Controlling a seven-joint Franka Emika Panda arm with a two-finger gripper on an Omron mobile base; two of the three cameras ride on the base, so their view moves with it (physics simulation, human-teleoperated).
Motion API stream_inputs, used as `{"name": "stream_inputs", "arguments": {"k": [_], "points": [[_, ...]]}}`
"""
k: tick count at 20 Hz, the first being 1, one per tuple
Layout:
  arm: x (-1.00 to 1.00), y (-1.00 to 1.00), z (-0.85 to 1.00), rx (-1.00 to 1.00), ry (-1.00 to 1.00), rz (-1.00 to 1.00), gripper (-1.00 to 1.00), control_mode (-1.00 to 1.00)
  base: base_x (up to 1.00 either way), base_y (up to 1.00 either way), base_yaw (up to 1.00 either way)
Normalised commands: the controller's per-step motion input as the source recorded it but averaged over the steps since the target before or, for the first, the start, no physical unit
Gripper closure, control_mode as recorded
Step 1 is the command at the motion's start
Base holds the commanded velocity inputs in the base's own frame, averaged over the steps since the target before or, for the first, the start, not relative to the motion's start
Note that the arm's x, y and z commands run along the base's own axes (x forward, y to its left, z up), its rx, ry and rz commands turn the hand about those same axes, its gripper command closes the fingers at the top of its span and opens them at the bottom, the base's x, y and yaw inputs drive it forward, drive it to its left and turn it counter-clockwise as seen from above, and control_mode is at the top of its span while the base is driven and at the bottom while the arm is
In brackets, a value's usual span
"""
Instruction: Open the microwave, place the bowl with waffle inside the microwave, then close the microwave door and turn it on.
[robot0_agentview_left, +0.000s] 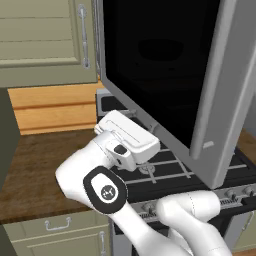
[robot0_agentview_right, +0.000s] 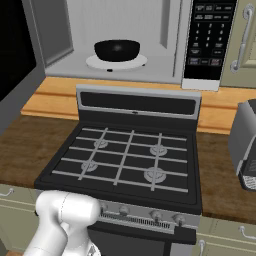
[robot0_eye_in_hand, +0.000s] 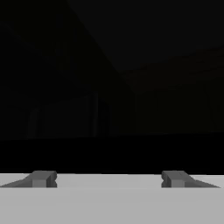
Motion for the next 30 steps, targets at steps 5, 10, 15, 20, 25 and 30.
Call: {"name": "stream_inputs", "arguments": {"k": [5, 10, 15, 20, 25, 30], "points": [[0.03, -0.82, 0.14, 0.05, 0.00, 0.00, -1.00, -1.00, 0.00, 0.00, 0.00], [0.10, -0.61, 0.19, 0.07, 0.00, 0.04, -1.00, -1.00, 0.00, 0.00, 0.00], [0.35, -0.59, 0.16, 0.12, 0.00, 0.17, -1.00, -1.00, 0.00, 0.00, 0.00], [0.44, -0.56, 0.05, 0.13, 0.00, 0.31, -1.00, -1.00, 0.00, 0.00, 0.00], [0.54, -0.60, 0.00, 0.14, 0.00, 0.35, -1.00, -1.00, 0.00, 0.00, 0.00], [0.50, -0.43, 0.03, 0.09, 0.00, 0.32, -1.00, -1.00, 0.00, 0.00, 0.00]]}}
